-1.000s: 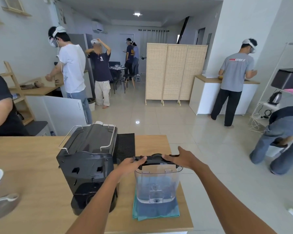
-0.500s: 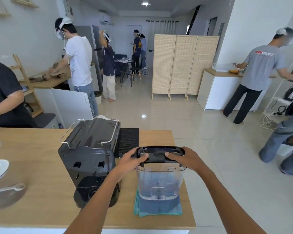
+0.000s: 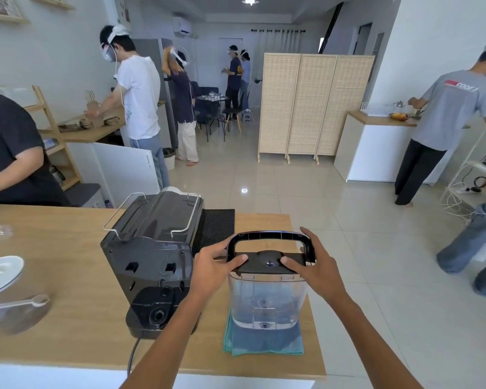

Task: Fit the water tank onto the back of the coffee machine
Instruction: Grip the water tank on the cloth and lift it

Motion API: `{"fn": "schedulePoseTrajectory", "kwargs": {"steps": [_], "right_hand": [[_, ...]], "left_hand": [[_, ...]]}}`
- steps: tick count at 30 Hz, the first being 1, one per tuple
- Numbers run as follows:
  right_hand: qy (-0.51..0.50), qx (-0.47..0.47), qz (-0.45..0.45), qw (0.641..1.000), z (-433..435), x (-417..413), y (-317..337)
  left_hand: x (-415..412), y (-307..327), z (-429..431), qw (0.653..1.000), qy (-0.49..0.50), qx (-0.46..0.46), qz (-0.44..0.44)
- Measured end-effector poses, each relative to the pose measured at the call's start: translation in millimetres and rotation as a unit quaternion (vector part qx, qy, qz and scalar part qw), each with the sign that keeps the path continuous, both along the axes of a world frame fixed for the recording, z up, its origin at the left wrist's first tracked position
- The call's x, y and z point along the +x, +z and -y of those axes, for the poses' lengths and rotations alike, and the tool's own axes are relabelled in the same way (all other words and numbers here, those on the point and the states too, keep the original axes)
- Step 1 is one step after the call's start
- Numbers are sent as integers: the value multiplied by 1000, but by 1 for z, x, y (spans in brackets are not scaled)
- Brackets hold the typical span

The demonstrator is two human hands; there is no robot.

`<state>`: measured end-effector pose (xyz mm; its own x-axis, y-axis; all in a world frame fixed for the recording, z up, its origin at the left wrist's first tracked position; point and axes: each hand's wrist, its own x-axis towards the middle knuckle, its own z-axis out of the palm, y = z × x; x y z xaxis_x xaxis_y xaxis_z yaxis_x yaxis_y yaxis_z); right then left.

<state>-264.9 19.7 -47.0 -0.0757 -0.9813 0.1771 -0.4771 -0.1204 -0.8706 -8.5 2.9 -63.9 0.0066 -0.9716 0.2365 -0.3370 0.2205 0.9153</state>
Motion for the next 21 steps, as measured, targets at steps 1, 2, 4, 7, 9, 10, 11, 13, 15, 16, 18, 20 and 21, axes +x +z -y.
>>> {"fn": "schedulePoseTrajectory", "kwargs": {"steps": [1,2,4,7,9,10,11,13,15,16,18,20,21], "right_hand": [[-3,-3,-2,1000,-1,0,0],[-5,-3,-4,1000,-2,0,0],[6,6,1,1000,-3,0,0],[15,38,12,999,-2,0,3],[9,60,6,998,-1,1,4],[6,66,1,998,-2,2,4],[2,68,-1,998,-2,2,4],[-7,67,5,998,-4,3,4],[-16,59,16,998,-6,6,5],[-21,54,21,998,-6,8,7],[-31,44,31,998,-8,11,9],[-35,38,39,998,-10,14,10],[-37,35,41,998,-10,14,10]], "left_hand": [[-1,1,-1,1000,11,-7,-4],[-2,2,-1,1000,22,-9,-16],[-3,3,-2,999,34,-11,-36],[-4,2,-3,999,29,-27,-31],[-6,1,-7,999,15,-17,-37],[-8,1,-10,999,13,-10,-45],[-11,2,-12,998,15,-4,-54],[-17,7,-16,997,27,6,-78],[-22,10,-16,993,47,31,-101],[-24,12,-15,991,55,45,-111],[-29,12,-13,989,76,61,-113],[-33,12,-11,988,103,64,-96],[-35,12,-12,988,109,67,-92]]}}
